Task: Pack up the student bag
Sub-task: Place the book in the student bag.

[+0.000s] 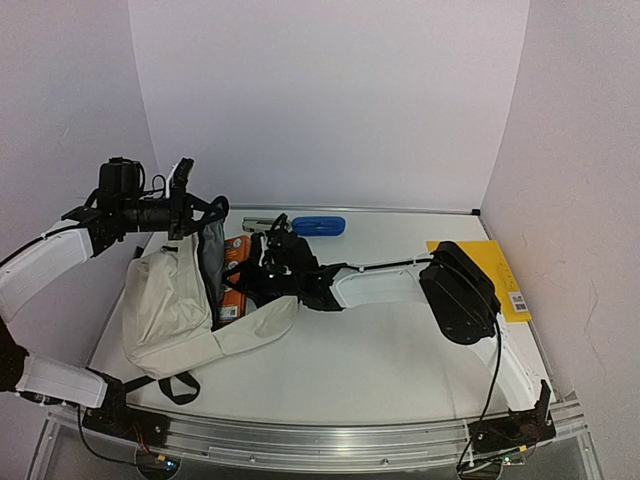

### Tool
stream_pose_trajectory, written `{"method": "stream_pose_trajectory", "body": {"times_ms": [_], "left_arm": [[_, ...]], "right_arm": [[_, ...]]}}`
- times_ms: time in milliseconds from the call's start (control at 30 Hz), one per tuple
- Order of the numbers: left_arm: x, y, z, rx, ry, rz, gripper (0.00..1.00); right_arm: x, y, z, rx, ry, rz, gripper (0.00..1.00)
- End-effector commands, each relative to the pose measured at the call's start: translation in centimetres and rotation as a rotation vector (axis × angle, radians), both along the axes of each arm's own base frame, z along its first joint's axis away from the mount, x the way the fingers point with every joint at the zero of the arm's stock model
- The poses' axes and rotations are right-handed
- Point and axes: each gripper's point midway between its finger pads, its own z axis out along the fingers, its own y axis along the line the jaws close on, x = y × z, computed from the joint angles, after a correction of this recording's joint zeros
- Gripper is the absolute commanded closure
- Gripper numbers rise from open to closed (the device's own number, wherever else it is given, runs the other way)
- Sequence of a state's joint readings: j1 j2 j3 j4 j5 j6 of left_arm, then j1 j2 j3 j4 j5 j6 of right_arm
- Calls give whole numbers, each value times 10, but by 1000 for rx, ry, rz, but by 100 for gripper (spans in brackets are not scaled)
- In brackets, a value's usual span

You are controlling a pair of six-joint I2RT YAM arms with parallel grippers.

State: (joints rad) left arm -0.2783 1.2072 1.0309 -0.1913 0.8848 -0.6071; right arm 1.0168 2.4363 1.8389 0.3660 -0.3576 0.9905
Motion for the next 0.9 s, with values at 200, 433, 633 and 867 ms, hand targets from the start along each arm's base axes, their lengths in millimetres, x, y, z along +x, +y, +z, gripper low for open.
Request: {"method": "stream_pose_trajectory", "body": {"times_ms": [200,433,633,867], "left_arm": [[4,-67,40,-46,-174,-251,100],[-1,-124,32,-64,-176,-411,100],[-18,-176,30,-106,-182,-588,100],[-23,-189,50,-174,-227,-640,100]], "right_arm": [[-19,-31,33,-70,-85,31,100],[-23,-71,34,-101,-50,11,100],[-41,-106,48,-110,-102,80,100],[-50,-109,23,-122,-44,107,100]]}}
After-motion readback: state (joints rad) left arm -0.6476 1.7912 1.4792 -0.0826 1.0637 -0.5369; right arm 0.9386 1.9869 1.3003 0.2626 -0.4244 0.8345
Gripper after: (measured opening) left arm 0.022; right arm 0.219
